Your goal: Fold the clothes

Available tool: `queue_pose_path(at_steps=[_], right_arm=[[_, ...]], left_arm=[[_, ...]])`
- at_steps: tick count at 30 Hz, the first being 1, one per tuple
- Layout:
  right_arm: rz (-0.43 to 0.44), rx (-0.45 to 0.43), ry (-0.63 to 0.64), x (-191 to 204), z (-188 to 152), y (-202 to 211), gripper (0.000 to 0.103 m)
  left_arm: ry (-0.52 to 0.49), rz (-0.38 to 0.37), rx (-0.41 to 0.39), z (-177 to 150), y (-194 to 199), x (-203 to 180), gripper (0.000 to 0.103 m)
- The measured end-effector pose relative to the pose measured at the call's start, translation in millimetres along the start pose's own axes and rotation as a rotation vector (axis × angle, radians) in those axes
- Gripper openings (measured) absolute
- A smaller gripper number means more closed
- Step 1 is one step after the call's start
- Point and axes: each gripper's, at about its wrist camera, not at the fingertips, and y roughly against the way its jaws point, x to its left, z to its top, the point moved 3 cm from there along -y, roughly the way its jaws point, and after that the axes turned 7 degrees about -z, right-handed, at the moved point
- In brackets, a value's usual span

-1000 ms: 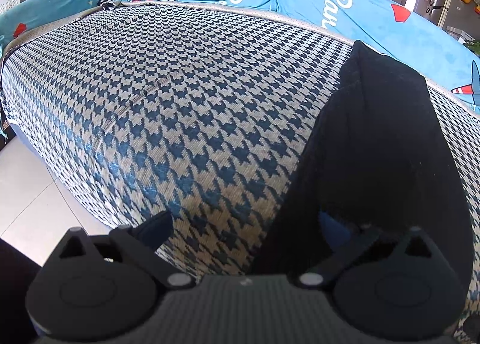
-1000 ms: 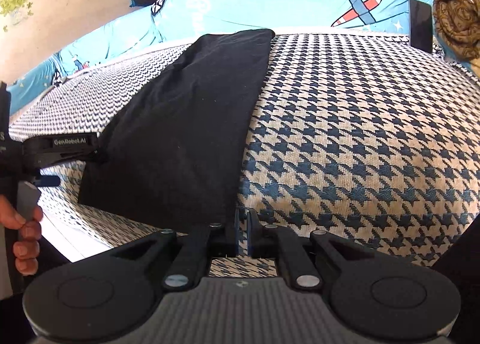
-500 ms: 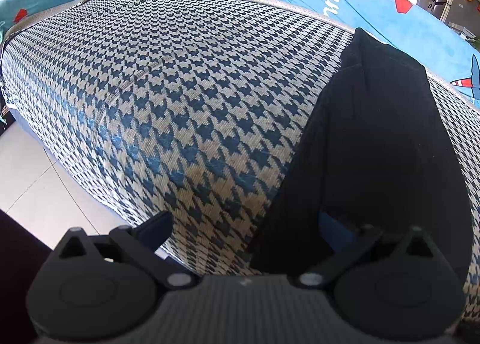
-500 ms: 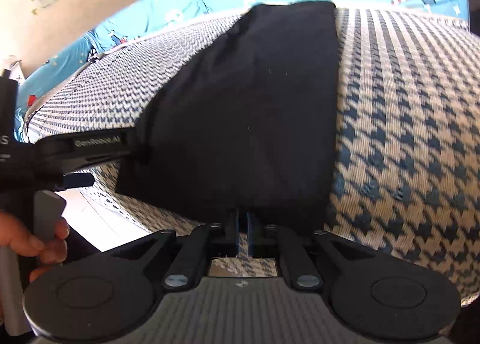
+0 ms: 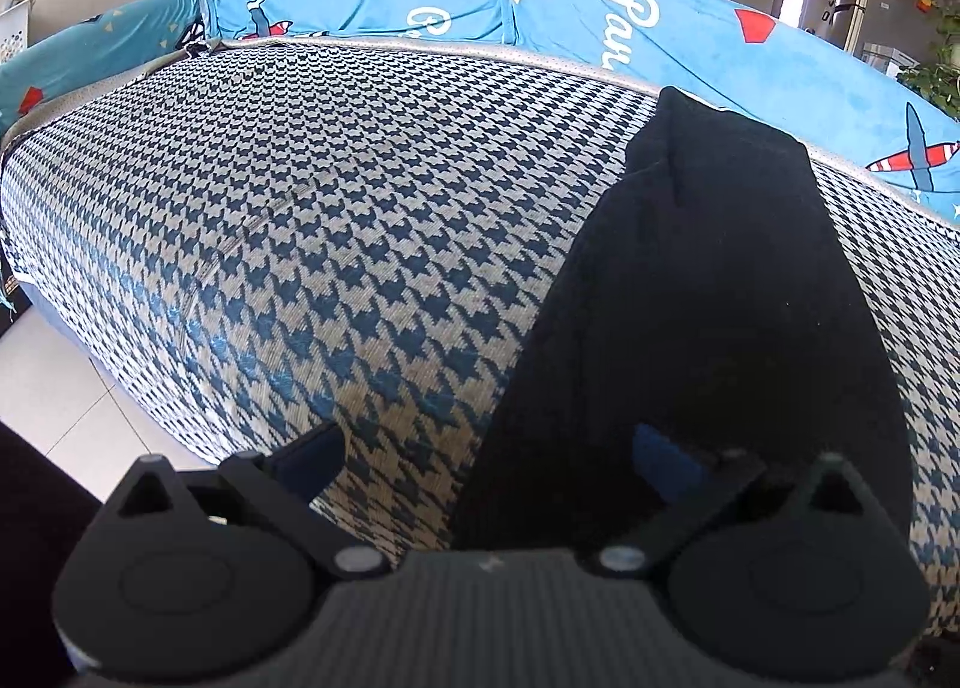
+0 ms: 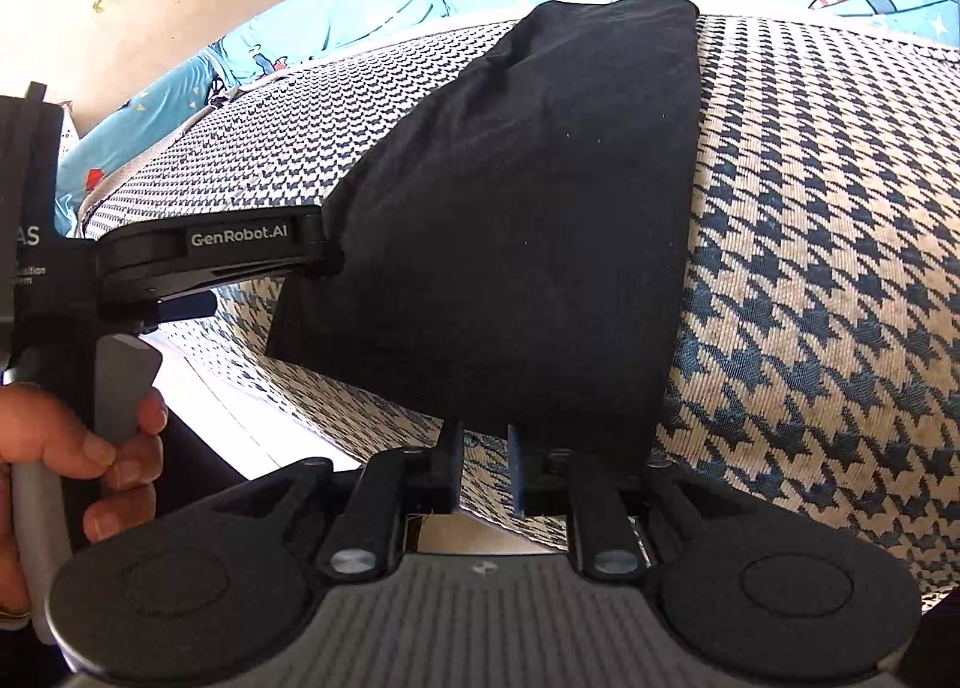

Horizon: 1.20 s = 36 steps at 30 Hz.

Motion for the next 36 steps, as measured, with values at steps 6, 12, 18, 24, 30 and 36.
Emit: queue_pose_path(at_steps=[6,12,18,24,30,36], right_arm=[[0.019,-0.031,0.017,-12,21,12,0.02],[0.036,-0.051,0.046,-37,55,10,0.023],[0.0,-0.053,0.066,-62,83,-3,0.024],[-0.019,-0.029,0.027,-78,94,-17,0.027],[-0.013,-0.017,0.001,-90,109,-28,0.029],[-0.03,-0.014,-0.036,-99,123,-39,0.029]], left_arm=[[-0.045,-0.038,0.015,5,-4,-18,0.103],[-0.105,-0.098,0.032,16,-13,-43,0.103],[-0.138,-0.144,0.086,28,-30,-68,0.103],[-0.188,-0.131,0.121,45,-50,-84,0.103],[-0.259,-0.103,0.12,62,-67,-98,0.103],[-0.313,-0.089,0.127,70,-82,-107,0.103]])
